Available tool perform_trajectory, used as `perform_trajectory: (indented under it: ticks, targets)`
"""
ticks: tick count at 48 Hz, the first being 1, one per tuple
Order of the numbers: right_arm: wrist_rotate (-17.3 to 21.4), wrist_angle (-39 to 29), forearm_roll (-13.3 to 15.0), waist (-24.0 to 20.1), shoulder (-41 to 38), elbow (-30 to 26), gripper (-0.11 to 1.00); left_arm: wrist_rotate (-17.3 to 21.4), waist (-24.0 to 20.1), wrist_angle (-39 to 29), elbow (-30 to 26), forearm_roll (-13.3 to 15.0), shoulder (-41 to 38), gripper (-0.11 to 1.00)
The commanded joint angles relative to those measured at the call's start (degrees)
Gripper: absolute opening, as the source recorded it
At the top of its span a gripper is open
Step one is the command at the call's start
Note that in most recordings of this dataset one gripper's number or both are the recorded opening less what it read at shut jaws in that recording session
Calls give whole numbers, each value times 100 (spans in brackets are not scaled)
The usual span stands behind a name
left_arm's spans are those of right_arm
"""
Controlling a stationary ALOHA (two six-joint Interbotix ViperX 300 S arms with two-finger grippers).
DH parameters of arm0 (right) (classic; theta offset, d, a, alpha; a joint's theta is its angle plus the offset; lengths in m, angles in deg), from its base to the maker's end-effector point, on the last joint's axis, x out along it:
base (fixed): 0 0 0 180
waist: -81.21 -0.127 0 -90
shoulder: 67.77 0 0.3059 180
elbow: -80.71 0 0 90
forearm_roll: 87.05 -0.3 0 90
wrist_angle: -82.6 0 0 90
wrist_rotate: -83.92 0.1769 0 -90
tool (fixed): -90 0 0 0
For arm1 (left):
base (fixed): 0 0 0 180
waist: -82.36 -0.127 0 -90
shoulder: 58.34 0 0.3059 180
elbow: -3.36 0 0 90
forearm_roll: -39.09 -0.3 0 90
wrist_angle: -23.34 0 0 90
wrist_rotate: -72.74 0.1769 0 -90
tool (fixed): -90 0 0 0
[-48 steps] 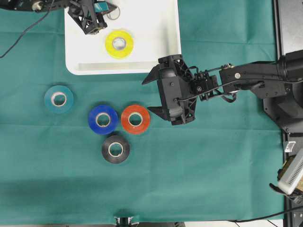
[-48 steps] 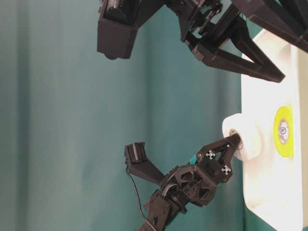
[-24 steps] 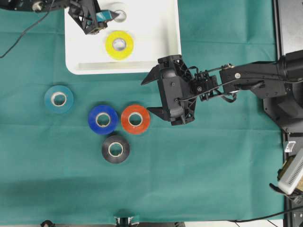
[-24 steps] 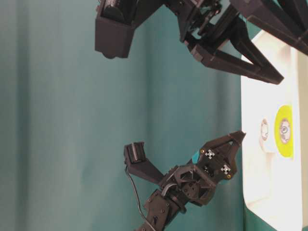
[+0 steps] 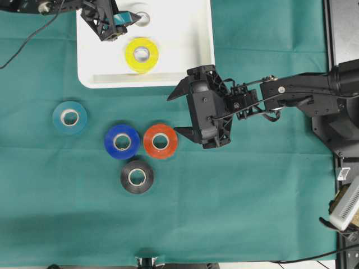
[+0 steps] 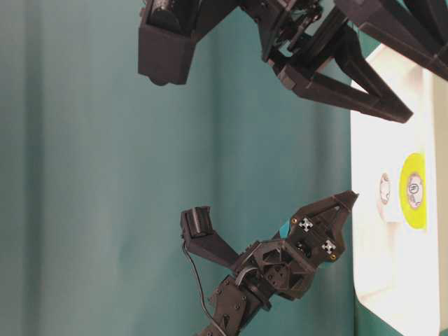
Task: Put the tape alternately from left to right into the white case.
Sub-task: 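Release the white roll and move the left gripper back over the teal roll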
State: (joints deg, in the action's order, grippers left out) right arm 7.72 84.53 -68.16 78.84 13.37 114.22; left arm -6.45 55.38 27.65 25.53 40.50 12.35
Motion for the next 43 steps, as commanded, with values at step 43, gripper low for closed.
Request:
perform_trajectory:
  ticks: [43]
  targets:
    - [0, 26, 0, -9, 132, -53, 82, -26, 1503, -35, 1292, -9, 1740, 99]
